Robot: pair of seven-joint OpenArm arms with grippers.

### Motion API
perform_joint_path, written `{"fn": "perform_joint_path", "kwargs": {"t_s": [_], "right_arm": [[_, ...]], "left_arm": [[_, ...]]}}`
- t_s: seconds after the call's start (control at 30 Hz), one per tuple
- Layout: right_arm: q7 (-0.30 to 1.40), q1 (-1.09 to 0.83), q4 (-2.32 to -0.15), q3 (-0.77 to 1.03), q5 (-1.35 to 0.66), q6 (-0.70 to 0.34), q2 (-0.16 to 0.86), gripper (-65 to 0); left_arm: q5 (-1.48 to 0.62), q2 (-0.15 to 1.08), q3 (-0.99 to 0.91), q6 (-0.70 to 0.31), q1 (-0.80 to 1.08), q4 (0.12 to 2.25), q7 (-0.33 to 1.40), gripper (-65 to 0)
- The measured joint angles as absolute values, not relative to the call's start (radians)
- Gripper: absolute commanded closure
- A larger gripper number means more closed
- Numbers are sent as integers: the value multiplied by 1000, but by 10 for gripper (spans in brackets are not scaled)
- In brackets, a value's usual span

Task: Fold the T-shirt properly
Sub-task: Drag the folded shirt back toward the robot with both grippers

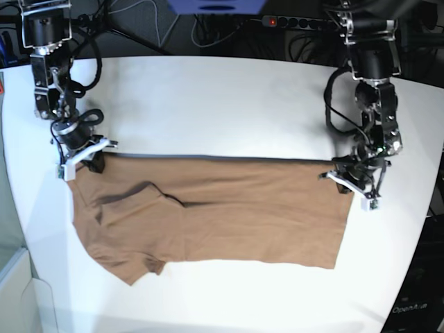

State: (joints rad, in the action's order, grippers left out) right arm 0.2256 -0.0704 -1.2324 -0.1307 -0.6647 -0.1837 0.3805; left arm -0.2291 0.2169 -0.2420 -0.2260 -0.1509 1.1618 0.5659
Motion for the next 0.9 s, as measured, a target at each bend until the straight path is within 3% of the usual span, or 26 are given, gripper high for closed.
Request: {"fn": "perform_joint_path", "kwargs": {"t_s": [0.63, 0.9], "right_arm": [[100, -302, -1350, -114, -690, -202, 386, -1], [93, -429, -1455, -115, -687, -191, 387, -1]], "left_arm": [[-191, 236, -252, -264, -13, 1148, 406, -32], [-172, 235, -253, -235, 212, 1385, 443, -32]]}}
